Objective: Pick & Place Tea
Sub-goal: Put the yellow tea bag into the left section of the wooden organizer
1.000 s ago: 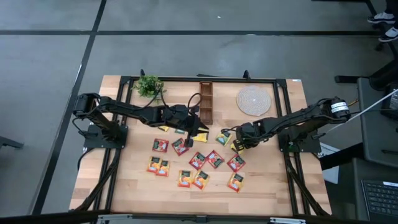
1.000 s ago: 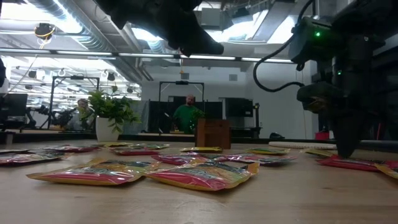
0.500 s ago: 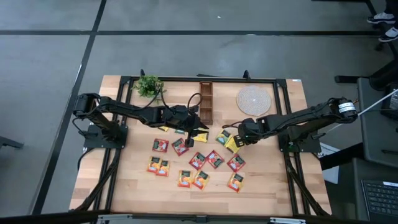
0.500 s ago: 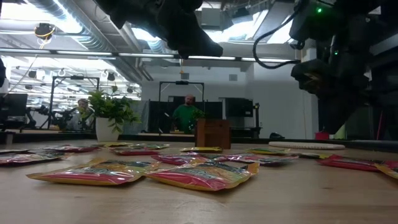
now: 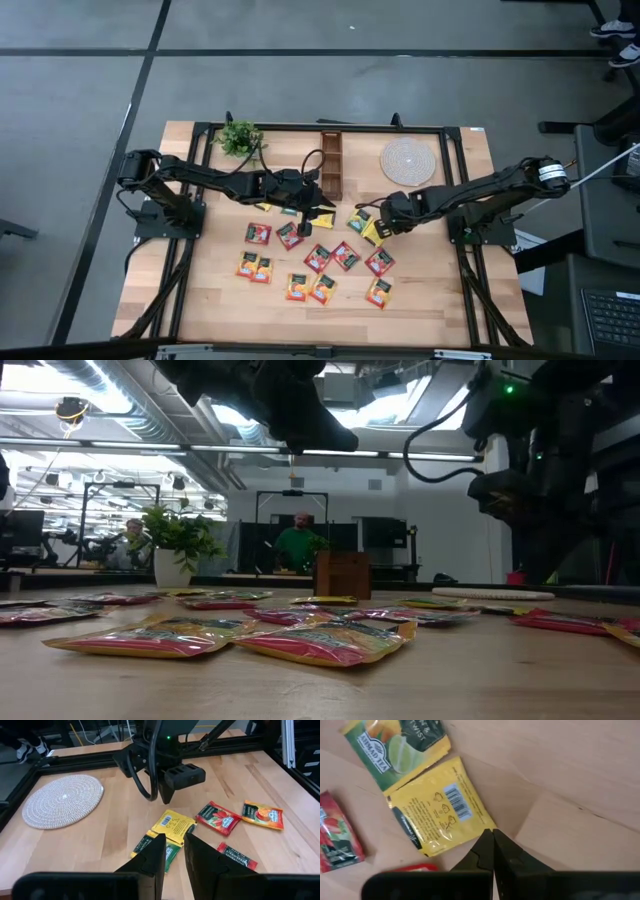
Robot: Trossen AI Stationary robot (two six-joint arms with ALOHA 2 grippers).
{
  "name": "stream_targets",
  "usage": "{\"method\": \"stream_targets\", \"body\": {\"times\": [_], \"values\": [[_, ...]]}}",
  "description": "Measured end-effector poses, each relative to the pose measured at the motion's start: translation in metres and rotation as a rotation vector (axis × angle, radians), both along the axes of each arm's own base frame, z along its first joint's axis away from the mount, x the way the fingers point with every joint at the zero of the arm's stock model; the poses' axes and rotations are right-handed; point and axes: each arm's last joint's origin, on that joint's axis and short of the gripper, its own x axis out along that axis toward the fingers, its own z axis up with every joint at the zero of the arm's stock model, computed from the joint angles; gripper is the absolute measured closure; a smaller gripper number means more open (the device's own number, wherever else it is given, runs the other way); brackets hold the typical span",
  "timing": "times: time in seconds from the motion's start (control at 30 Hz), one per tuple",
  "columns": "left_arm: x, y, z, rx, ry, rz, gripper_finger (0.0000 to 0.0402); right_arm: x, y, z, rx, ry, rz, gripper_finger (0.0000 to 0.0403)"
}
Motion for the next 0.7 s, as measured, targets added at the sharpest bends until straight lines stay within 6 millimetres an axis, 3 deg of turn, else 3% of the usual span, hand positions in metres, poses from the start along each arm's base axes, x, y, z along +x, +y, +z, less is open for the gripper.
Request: {"method": "stream_targets", "body": {"times": [0.7], "values": [[0.0,0.0,0.0,-0.015,0.0,0.006,0.0336,-0.011,-0.002,-0.024,0.009,-0.016,-0.032,0.0403]]}}
